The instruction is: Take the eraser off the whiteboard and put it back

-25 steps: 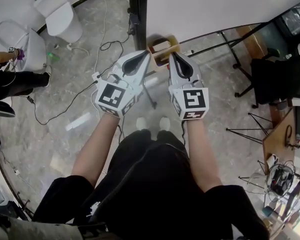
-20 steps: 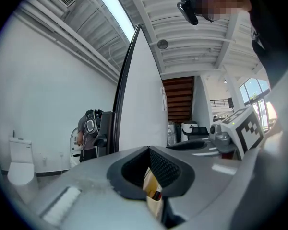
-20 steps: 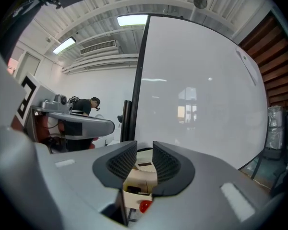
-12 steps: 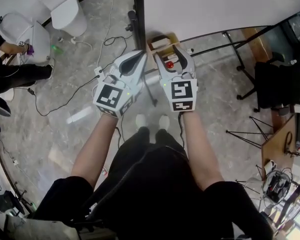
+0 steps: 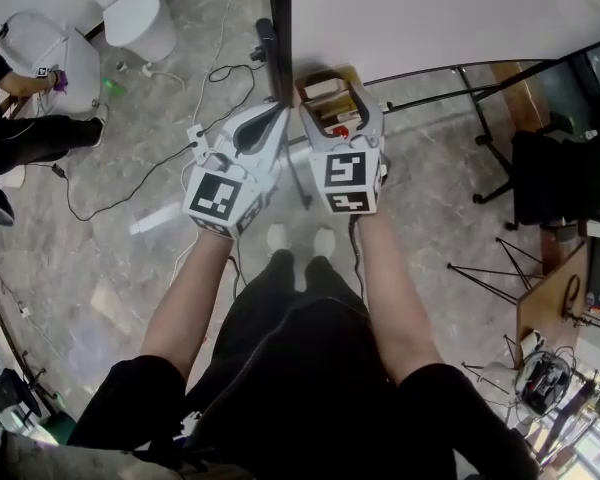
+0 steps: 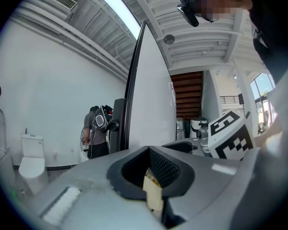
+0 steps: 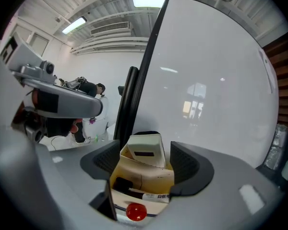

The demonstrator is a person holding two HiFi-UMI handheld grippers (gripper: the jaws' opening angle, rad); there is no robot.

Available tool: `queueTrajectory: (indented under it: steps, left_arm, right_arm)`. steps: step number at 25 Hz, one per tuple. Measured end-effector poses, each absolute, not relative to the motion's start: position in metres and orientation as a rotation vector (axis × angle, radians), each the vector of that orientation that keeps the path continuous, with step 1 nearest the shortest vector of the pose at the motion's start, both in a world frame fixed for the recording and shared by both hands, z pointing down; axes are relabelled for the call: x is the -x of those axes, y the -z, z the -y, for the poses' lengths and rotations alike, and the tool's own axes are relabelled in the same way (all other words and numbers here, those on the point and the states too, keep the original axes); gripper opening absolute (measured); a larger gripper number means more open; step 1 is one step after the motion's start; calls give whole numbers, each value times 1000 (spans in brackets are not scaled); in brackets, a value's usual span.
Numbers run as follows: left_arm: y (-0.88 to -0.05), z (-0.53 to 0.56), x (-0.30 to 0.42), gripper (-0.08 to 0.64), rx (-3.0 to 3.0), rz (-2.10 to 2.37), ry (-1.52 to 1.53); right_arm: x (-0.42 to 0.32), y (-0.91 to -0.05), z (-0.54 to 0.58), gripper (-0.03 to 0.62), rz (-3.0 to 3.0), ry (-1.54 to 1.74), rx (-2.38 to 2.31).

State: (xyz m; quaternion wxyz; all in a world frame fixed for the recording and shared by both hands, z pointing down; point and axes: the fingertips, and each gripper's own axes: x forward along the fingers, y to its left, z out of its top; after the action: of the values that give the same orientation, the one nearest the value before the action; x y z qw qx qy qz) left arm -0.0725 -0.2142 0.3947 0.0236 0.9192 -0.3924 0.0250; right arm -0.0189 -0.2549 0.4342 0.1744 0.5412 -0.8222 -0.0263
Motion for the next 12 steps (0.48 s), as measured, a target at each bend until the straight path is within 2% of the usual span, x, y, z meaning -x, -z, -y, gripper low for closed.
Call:
queueTrajectory:
  steps: [12]
  left_arm:
    - [-399,219,76,5,-2835,1217,-71]
  right_arm:
    - [19,-446,270,336,2228,58,-1574]
